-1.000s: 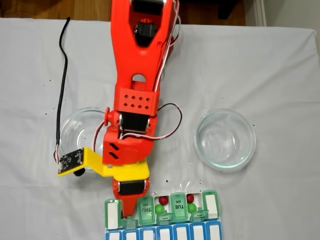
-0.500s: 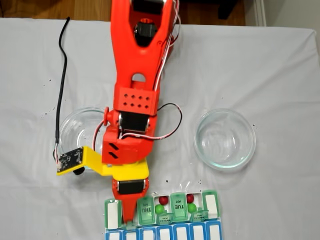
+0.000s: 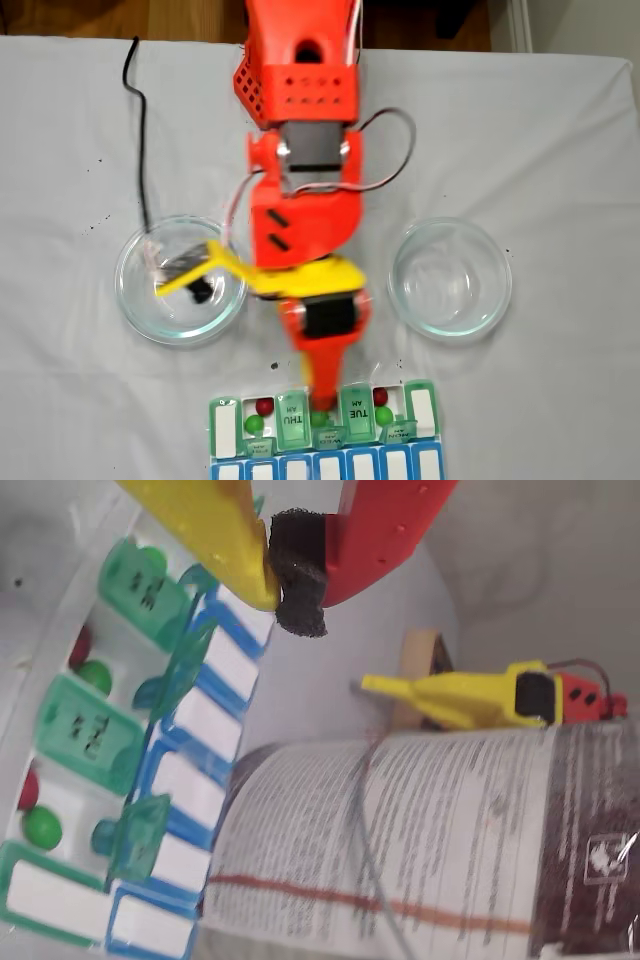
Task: Sort medicines into box.
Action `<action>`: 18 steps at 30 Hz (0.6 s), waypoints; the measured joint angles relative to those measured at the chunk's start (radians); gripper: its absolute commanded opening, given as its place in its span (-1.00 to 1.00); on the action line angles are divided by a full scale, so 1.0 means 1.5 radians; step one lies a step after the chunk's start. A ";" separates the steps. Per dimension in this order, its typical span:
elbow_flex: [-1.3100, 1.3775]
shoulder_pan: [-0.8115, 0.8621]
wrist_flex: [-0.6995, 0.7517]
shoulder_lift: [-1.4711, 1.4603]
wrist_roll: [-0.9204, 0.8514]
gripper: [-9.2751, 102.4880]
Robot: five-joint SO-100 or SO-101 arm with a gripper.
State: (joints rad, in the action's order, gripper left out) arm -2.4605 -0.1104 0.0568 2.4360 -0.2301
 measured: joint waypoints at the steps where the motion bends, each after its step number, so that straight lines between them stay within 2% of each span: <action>1: -0.001 -0.012 -0.029 -0.007 0.005 -0.84; 8: -0.002 -0.086 -0.265 -0.184 0.039 -0.84; 18: 0.053 -0.106 -0.351 -0.348 0.039 -0.84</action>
State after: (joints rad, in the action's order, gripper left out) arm -2.3807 -0.2700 -0.4694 1.9144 -0.1718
